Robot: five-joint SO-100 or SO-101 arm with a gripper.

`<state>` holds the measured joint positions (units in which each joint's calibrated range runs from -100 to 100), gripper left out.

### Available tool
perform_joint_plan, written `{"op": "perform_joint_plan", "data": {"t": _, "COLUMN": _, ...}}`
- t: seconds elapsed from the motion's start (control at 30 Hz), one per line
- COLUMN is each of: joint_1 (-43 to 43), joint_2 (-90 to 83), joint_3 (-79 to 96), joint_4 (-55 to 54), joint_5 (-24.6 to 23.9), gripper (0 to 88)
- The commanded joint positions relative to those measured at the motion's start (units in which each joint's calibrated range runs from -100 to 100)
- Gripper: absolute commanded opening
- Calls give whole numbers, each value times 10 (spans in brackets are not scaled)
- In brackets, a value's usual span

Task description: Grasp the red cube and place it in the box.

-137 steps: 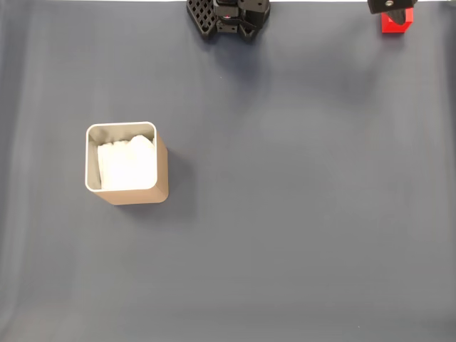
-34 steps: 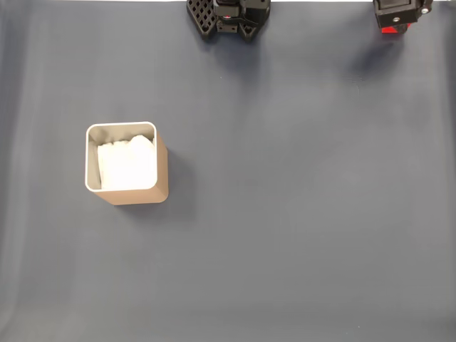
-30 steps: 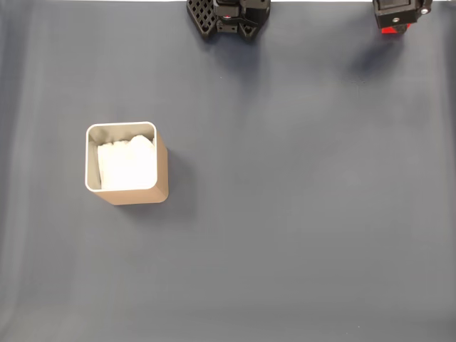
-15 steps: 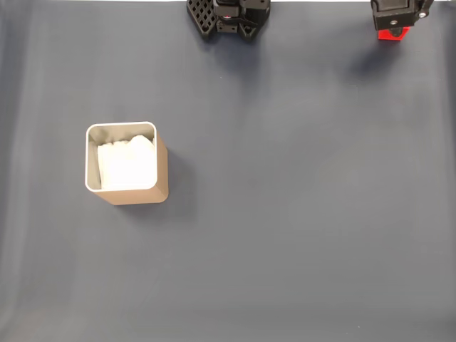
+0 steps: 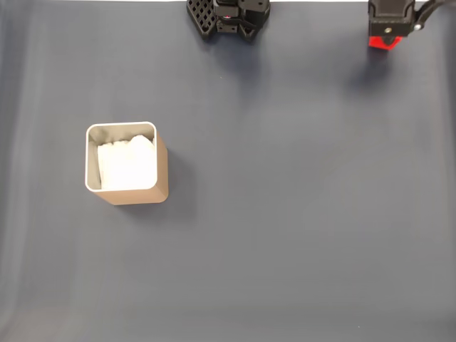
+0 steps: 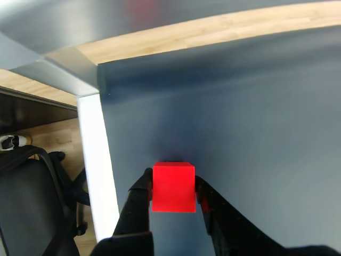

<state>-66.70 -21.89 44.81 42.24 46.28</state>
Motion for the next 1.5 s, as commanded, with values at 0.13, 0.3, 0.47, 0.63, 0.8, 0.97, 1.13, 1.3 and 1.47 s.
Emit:
{"op": "perform_joint_plan", "data": {"t": 0.13, "joint_1": 71, "joint_2": -65, "joint_3": -48, "joint_4": 63, "joint_5": 1, "gripper": 1}}
{"op": "perform_joint_plan", "data": {"t": 0.3, "joint_1": 116, "joint_2": -89, "joint_3": -82, "joint_4": 102, "joint_5": 0, "gripper": 1}}
{"op": "perform_joint_plan", "data": {"t": 0.47, "joint_1": 163, "joint_2": -101, "joint_3": -137, "joint_4": 161, "joint_5": 3, "gripper": 1}}
{"op": "perform_joint_plan", "data": {"t": 0.63, "joint_1": 219, "joint_2": -107, "joint_3": -186, "joint_4": 204, "joint_5": 14, "gripper": 1}}
{"op": "perform_joint_plan", "data": {"t": 0.8, "joint_1": 273, "joint_2": -104, "joint_3": -230, "joint_4": 244, "joint_5": 14, "gripper": 1}}
{"op": "perform_joint_plan", "data": {"t": 0.97, "joint_1": 327, "joint_2": -103, "joint_3": -267, "joint_4": 253, "joint_5": 17, "gripper": 1}}
{"op": "perform_joint_plan", "data": {"t": 1.13, "joint_1": 378, "joint_2": -107, "joint_3": -291, "joint_4": 256, "joint_5": 23, "gripper": 1}}
{"op": "perform_joint_plan", "data": {"t": 1.3, "joint_1": 430, "joint_2": -105, "joint_3": -330, "joint_4": 280, "joint_5": 22, "gripper": 1}}
{"op": "perform_joint_plan", "data": {"t": 1.47, "joint_1": 486, "joint_2": -115, "joint_3": -341, "joint_4": 288, "joint_5": 25, "gripper": 1}}
